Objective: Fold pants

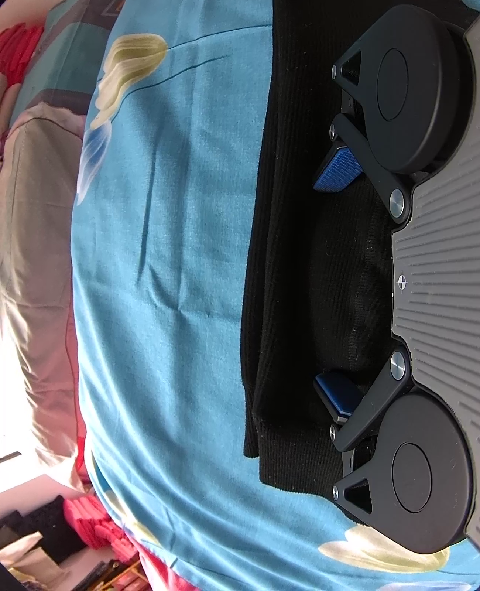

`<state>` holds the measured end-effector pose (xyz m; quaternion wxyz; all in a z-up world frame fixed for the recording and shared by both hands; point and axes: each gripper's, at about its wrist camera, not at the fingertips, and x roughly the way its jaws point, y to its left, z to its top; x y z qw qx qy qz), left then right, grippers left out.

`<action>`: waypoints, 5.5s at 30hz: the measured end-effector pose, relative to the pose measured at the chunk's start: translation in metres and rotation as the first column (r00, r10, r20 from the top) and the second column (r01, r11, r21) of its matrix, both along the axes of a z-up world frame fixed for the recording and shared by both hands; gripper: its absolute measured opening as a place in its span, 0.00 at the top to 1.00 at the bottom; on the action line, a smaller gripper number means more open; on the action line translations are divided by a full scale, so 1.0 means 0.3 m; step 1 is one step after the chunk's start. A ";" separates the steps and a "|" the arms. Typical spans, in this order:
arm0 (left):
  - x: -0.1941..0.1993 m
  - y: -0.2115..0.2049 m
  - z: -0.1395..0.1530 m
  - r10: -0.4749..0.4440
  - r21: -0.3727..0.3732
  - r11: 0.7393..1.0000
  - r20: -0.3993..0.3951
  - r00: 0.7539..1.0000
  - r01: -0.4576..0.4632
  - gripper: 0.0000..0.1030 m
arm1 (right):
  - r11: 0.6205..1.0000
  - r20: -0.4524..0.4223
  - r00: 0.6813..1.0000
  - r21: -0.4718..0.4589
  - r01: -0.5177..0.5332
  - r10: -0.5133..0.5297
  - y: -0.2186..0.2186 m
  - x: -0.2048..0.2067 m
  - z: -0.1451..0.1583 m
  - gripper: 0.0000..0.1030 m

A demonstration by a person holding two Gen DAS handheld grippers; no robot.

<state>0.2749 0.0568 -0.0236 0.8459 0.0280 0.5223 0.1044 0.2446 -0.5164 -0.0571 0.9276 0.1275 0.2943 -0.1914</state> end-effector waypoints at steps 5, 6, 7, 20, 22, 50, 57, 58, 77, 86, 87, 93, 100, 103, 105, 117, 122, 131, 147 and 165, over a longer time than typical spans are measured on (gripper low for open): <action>0.016 -0.012 0.021 0.003 0.001 1.000 -0.039 0.999 -0.003 0.00 | 0.987 0.119 0.993 0.155 -0.033 0.014 -0.046 -0.134 0.100 0.28; 0.018 -0.021 0.029 -0.004 0.007 1.000 -0.043 0.999 0.004 0.00 | 0.977 0.145 0.989 0.210 -0.040 0.010 -0.060 -0.176 0.118 0.28; 0.018 -0.030 0.037 -0.012 0.013 1.000 -0.045 0.999 0.013 0.00 | 0.965 0.162 0.987 0.259 -0.044 0.002 -0.072 -0.212 0.134 0.28; 0.054 -0.118 0.000 -0.047 -0.019 0.999 -0.027 0.999 0.046 0.00 | 0.751 0.183 0.982 0.643 -0.153 0.044 0.004 -0.277 -0.055 0.31; 0.053 -0.100 -0.003 -0.025 -0.046 0.999 -0.025 0.999 0.024 0.00 | 0.761 0.210 0.976 0.625 -0.173 0.050 0.012 -0.221 -0.059 0.32; 0.027 -0.187 0.014 -0.067 0.088 0.994 -0.010 0.998 0.068 0.00 | 0.836 0.196 0.981 0.537 -0.115 0.009 -0.059 -0.116 -0.041 0.39; 0.022 -0.235 0.007 -0.146 0.191 0.971 -0.007 0.989 0.145 0.00 | 0.850 0.135 0.990 0.525 -0.040 -0.037 -0.131 -0.085 -0.042 0.81; 0.020 -0.234 0.006 -0.150 0.194 0.970 -0.006 0.989 0.148 0.00 | 0.845 0.137 0.990 0.533 -0.037 -0.043 -0.131 -0.084 -0.048 0.81; -0.026 -0.168 0.059 -0.103 0.068 0.992 0.005 0.995 0.102 0.00 | 0.841 0.176 0.984 0.534 -0.084 -0.014 0.032 -0.226 -0.028 0.42; -0.119 -0.026 -0.032 0.058 -0.073 0.996 -0.022 0.998 -0.059 0.00 | 0.770 0.208 0.973 0.603 -0.207 0.098 0.079 -0.202 -0.067 0.59; -0.115 -0.029 -0.035 0.067 -0.072 0.995 -0.023 0.997 -0.069 0.00 | 0.769 0.193 0.979 0.615 -0.172 0.064 0.051 -0.182 -0.075 0.81; -0.113 -0.056 -0.021 0.023 -0.009 1.000 -0.034 0.999 -0.023 0.00 | 0.694 0.181 0.981 0.715 -0.083 -0.069 -0.067 -0.183 -0.099 0.75; -0.076 -0.094 0.034 -0.006 0.026 1.000 -0.006 1.000 0.006 0.00 | 0.736 0.207 0.974 0.673 -0.070 -0.096 -0.055 -0.236 -0.077 0.51; -0.049 -0.109 0.005 -0.014 0.073 0.997 -0.029 0.999 0.016 0.00 | 0.781 0.205 0.977 0.618 -0.089 -0.051 -0.048 -0.190 -0.070 0.48; -0.041 -0.112 -0.009 -0.014 0.080 0.997 -0.034 0.999 0.016 0.00 | 0.789 0.227 0.973 0.605 -0.108 -0.041 -0.053 -0.167 -0.074 0.49; -0.031 -0.110 -0.021 -0.016 0.089 0.996 -0.026 1.000 0.018 0.00 | 0.805 0.234 0.972 0.574 -0.151 0.016 -0.034 -0.125 -0.069 0.53; -0.033 -0.107 -0.021 -0.021 0.085 0.996 -0.026 0.999 0.023 0.00 | 0.838 0.155 0.988 0.535 -0.106 0.026 -0.044 -0.070 -0.044 0.80; -0.065 -0.064 0.036 -0.020 0.064 0.998 -0.009 1.000 0.020 0.00 | 0.991 0.131 0.986 -0.103 -0.090 0.104 0.312 -0.131 0.144 0.80; -0.125 0.094 0.165 0.007 -0.032 0.999 0.072 0.997 -0.005 0.00 | 0.214 -0.290 0.706 -0.819 -0.532 0.646 1.237 -0.327 -0.124 0.77; -0.108 -0.383 -0.009 -0.211 0.021 0.977 0.168 0.963 0.210 0.00 | 0.225 -0.262 0.761 -0.854 -0.469 0.593 1.223 -0.403 -0.139 0.32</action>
